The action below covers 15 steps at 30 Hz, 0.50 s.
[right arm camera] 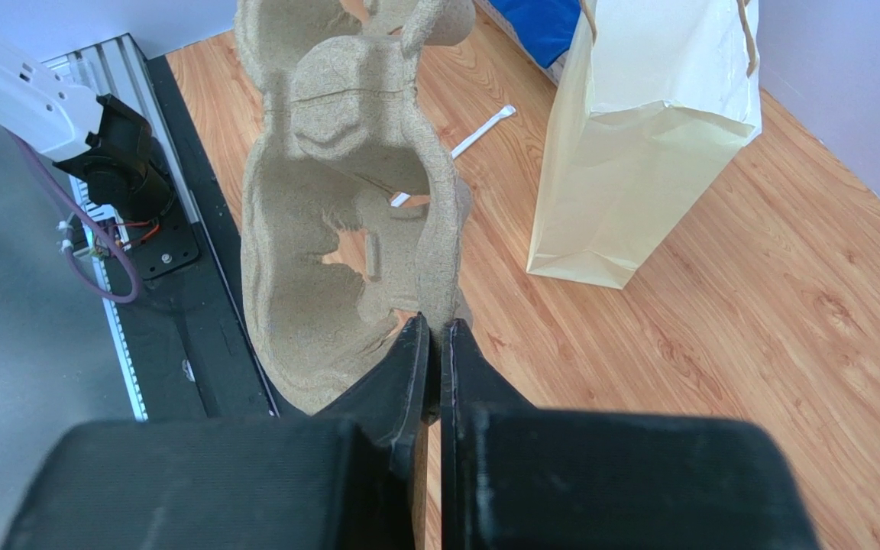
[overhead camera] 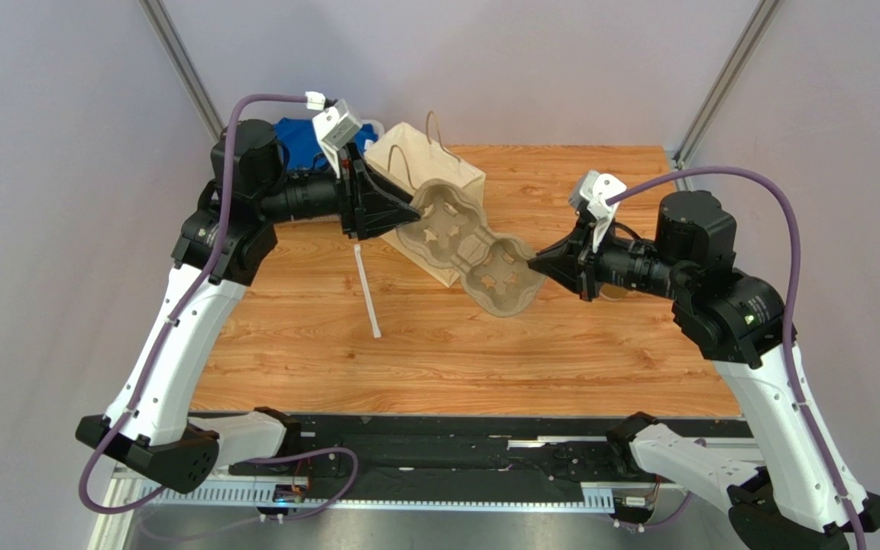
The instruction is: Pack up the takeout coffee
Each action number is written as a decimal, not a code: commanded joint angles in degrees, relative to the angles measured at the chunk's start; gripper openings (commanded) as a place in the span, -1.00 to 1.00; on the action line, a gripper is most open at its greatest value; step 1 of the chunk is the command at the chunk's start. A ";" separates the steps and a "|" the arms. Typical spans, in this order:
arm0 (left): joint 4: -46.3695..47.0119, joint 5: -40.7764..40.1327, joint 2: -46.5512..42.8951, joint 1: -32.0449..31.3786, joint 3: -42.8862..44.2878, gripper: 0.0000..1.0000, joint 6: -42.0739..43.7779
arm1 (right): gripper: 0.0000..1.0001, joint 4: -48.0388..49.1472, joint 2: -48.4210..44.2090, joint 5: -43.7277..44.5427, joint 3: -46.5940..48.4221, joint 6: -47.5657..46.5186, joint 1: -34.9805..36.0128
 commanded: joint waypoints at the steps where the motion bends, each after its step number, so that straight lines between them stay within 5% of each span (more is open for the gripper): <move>1: -1.31 -0.99 -1.18 -0.35 -0.35 -0.03 2.32 | -1.00 2.45 -0.22 1.67 0.92 -0.67 0.60; 4: -1.67 -1.08 -1.44 -0.35 -0.61 -0.17 2.67 | -1.00 2.45 -0.22 1.67 0.57 -0.76 0.78; 10: -2.20 -3.19 -1.62 -0.35 -0.88 -0.77 2.94 | -1.00 2.27 0.56 1.32 1.01 -1.11 1.39; 11: -2.20 -3.63 -1.70 -0.35 -0.88 -0.96 2.24 | -0.64 1.92 1.44 0.97 1.44 -1.02 1.48; 15: 0.16 -2.24 -2.14 2.89 -2.01 -1.00 -1.80 | 0.29 -1.76 5.57 5.61 8.46 -1.63 1.40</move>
